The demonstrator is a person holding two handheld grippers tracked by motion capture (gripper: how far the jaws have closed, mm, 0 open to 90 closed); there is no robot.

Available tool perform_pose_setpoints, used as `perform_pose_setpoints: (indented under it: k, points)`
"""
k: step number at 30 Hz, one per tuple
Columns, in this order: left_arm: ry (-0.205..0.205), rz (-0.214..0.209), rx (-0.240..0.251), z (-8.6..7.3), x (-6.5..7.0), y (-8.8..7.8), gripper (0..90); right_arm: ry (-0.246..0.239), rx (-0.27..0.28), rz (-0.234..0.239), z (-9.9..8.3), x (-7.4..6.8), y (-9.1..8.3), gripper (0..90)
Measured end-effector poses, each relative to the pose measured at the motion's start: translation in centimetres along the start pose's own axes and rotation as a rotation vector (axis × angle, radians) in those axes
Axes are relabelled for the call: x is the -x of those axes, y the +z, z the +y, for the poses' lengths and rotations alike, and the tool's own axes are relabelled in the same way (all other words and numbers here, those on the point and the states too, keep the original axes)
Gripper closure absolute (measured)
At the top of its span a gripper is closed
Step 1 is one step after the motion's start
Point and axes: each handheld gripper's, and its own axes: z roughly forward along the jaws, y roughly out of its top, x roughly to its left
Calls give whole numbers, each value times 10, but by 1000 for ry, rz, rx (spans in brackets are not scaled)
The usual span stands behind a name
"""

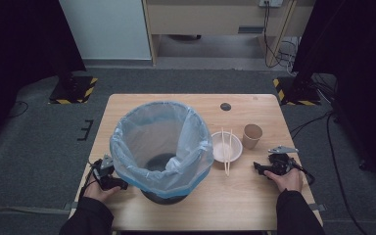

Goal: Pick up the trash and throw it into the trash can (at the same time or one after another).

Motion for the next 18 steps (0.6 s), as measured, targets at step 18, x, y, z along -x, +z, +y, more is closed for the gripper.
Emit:
perform_pose_setpoints:
  k: [18]
  points:
    - [5, -2, 0, -2, 0, -2, 7, 85, 150, -59, 14, 7, -37, 326]
